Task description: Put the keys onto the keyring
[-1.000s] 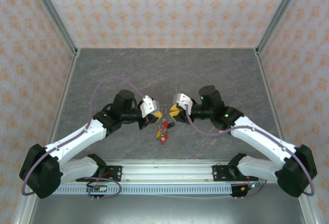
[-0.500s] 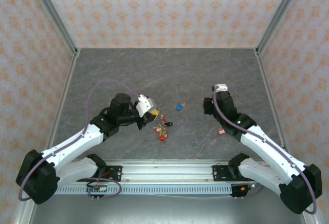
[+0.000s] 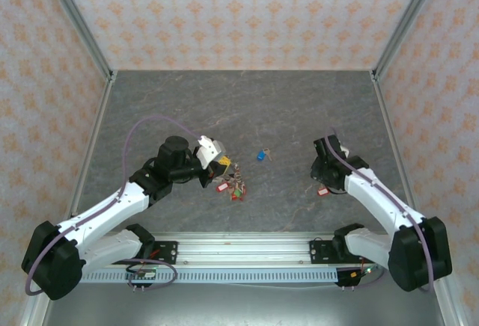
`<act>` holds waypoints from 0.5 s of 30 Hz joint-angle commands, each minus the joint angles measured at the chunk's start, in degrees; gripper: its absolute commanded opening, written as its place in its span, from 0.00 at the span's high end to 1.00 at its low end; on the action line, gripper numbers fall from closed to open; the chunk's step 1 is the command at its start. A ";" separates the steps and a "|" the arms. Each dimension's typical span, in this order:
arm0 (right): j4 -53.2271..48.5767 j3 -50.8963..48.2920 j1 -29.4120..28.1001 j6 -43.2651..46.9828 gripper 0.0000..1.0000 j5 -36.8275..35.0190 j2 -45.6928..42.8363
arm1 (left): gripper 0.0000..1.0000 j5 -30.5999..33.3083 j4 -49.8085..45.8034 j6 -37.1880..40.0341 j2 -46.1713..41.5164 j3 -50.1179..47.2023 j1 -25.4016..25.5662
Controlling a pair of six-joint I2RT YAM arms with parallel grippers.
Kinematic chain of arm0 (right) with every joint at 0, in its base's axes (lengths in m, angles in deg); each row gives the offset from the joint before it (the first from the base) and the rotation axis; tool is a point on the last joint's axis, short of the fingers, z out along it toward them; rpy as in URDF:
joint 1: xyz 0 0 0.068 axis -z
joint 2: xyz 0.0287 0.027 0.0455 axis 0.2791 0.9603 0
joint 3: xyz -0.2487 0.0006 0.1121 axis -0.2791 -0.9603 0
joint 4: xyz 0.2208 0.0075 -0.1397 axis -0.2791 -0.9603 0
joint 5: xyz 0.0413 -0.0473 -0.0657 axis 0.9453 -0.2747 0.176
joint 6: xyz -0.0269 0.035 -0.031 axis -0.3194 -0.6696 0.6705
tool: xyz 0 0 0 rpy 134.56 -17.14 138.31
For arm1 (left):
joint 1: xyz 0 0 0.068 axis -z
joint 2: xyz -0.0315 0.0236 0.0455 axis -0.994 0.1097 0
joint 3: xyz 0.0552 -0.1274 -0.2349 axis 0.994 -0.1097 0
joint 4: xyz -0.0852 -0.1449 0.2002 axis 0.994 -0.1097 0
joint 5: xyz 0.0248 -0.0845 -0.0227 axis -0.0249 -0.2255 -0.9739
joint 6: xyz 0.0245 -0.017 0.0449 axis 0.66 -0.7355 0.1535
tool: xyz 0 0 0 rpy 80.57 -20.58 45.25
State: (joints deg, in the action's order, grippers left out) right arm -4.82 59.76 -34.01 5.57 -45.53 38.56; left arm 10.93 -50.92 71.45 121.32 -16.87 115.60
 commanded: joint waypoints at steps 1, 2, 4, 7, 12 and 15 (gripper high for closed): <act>-3.63 -0.49 0.24 -0.99 0.72 0.25 2.33 | 1.00 0.21 3.88 -0.52 -0.80 0.72 0.05; -3.58 -0.63 0.24 -0.86 0.72 0.57 3.05 | 1.00 0.17 3.80 -0.53 -0.67 0.83 0.05; -3.49 -0.74 0.25 -0.64 0.72 1.23 3.87 | 1.00 0.13 3.65 -0.52 -0.58 0.89 0.08; -3.91 -0.69 0.30 -0.13 0.72 2.02 6.20 | 1.00 0.13 3.46 -0.52 -0.35 0.98 0.06; -3.87 -0.76 0.16 0.81 0.74 4.54 8.36 | 1.00 -0.04 3.28 -0.26 0.34 1.49 0.06; -3.93 -0.74 0.16 0.95 0.76 5.06 9.40 | 1.00 -0.25 3.36 -0.22 0.78 1.77 0.02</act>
State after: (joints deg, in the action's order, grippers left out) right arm -6.81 59.35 -34.01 5.86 -41.31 47.09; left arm 10.91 -50.92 71.41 121.89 -16.87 115.60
